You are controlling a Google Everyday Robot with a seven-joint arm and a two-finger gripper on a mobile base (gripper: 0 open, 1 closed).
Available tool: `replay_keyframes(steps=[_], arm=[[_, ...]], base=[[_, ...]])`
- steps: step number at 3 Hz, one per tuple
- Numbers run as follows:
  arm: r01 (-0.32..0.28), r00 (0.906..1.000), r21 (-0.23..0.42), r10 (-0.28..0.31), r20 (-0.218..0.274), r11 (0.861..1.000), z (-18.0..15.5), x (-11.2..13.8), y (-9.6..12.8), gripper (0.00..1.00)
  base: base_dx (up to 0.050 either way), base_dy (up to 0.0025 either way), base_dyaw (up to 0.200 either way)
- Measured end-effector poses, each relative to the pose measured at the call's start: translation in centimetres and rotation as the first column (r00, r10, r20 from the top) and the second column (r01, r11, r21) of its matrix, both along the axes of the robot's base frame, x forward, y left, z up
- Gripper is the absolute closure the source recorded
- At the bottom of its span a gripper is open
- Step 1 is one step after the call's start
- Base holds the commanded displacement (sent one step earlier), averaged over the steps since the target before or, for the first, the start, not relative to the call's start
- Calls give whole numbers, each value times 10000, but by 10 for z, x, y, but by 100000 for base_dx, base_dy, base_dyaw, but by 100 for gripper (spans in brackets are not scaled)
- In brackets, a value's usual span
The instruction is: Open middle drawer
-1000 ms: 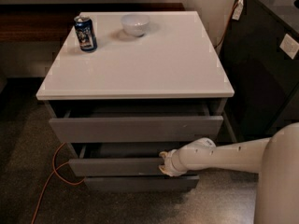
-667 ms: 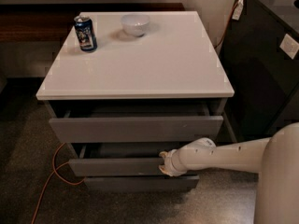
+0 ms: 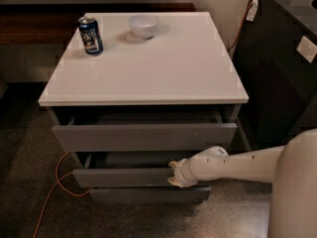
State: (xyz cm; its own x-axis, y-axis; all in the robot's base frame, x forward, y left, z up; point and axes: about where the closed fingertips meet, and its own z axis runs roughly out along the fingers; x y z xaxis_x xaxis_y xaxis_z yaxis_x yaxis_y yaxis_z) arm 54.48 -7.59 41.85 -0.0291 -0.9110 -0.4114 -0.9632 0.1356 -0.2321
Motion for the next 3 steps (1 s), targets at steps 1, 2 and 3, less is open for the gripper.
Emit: replay_keyframes(steps=[1,2,3], arm=[[0,10000,-1,0,0,10000,0,0,0,9],[-230,9995,-510,220,-206,9984,-15,-12,1,0],[-422,9983,-998,380,-439,9941,-27,-22,0,0]], base=[[0,0,0],[0,0,0],[0,0,0]])
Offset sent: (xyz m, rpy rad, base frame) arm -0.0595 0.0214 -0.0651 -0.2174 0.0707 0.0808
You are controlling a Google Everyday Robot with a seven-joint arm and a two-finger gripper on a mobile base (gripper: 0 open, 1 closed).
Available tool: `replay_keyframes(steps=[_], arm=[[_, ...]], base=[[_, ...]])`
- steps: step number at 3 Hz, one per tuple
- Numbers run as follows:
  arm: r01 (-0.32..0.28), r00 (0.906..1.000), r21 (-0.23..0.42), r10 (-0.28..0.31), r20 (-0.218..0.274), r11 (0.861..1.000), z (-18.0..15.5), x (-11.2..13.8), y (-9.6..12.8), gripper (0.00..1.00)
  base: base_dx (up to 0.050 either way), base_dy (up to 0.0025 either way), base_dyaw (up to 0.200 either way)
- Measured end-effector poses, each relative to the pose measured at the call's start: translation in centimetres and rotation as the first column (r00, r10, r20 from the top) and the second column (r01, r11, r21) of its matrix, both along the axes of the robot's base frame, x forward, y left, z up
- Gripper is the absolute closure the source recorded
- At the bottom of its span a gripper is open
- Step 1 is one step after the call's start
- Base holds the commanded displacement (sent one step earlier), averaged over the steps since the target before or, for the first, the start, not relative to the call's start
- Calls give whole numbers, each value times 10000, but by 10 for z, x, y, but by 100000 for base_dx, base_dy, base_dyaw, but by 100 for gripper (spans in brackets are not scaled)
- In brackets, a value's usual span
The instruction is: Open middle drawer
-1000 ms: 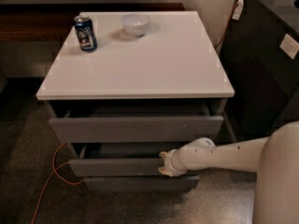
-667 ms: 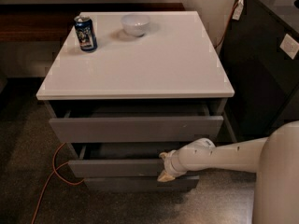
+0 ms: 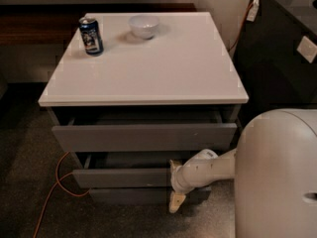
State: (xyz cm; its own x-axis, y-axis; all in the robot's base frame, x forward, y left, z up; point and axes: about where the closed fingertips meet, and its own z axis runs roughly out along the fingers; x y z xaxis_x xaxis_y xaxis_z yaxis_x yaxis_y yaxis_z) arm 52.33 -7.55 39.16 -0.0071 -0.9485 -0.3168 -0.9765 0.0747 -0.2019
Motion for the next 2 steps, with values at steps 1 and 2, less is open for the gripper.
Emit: replay_keyframes(steps=[1,2], arm=[[0,10000,-1,0,-1,10000,2,0,0,18],[0,10000,-1,0,-1,10000,3,0,0,41]], base=[[0,0,0],[0,0,0]])
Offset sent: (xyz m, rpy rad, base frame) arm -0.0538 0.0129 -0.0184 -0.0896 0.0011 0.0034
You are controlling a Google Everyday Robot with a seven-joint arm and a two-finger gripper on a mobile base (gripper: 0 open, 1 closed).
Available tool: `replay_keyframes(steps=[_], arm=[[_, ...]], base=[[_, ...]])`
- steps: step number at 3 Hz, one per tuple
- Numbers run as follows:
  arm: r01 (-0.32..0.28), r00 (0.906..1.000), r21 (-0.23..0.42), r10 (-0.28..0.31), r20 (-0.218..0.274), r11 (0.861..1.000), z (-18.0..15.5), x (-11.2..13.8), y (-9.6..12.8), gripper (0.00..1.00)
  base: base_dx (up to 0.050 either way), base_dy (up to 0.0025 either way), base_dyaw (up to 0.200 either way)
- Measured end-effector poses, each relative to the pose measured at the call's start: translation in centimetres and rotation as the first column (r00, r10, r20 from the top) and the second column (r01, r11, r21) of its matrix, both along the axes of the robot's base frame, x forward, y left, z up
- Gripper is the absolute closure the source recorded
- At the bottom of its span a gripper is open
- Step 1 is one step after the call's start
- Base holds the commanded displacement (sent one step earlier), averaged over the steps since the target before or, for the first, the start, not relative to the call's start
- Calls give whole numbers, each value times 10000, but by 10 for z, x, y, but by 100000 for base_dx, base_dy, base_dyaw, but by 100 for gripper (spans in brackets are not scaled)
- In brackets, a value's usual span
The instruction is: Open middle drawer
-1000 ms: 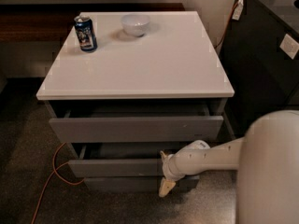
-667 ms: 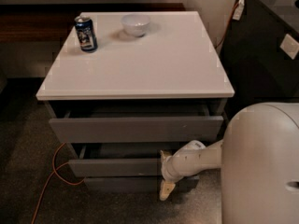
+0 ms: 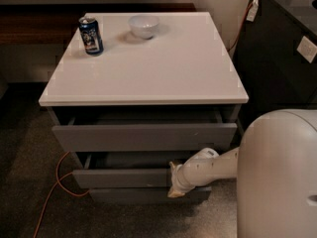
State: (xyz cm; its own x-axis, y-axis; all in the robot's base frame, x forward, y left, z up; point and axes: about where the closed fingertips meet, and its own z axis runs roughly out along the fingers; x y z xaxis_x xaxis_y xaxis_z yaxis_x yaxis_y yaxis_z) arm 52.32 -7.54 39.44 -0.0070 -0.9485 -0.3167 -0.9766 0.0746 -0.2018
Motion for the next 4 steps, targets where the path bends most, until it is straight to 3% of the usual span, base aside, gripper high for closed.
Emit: replay_keyframes(steps=[1,2,4], arm=[[-1,10000,-2,1,3,10000,10,0,0,72],[-1,10000,-2,1,3,10000,16,0,0,95],[-1,10000,-1,1,3,10000,18,0,0,100]], base=[[0,0,0],[0,0,0],[0,0,0]])
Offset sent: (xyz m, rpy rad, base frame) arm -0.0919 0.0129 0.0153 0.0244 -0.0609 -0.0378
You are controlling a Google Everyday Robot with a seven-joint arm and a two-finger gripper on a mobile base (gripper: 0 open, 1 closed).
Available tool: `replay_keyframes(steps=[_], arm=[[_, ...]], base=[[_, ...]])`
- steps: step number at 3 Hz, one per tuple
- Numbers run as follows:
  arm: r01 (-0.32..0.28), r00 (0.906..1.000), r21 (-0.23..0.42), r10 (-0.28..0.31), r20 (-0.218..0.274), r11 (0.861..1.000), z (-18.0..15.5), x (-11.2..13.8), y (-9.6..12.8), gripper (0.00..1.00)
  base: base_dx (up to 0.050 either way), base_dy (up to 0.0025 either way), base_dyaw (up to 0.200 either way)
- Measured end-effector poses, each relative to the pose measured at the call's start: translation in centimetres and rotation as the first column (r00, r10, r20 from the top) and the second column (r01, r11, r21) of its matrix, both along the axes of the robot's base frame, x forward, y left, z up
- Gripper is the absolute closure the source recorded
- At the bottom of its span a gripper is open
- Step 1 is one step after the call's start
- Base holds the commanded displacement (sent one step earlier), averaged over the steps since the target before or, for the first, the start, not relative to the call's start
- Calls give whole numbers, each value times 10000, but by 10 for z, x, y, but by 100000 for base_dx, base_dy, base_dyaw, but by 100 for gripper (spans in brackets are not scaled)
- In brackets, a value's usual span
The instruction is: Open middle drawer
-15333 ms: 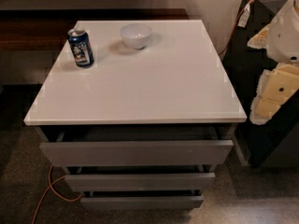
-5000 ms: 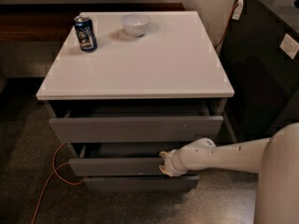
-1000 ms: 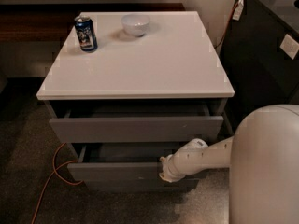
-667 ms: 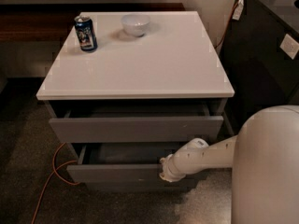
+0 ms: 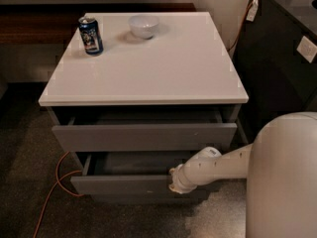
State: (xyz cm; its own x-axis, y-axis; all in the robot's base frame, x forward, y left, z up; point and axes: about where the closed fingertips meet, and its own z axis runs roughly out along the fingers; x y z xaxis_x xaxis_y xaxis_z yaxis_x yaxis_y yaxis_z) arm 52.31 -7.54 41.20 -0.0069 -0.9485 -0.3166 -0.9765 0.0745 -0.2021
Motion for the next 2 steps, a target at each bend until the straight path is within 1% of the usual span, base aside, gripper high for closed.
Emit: replay_keyframes(steps=[1,2], arm=[[-112,9999,328,113,-59,9994,-2,-18,9,100],[-112,9999,330,114,-59,9994,3,-18,9,79]], base=[[0,0,0],[0,0,0]])
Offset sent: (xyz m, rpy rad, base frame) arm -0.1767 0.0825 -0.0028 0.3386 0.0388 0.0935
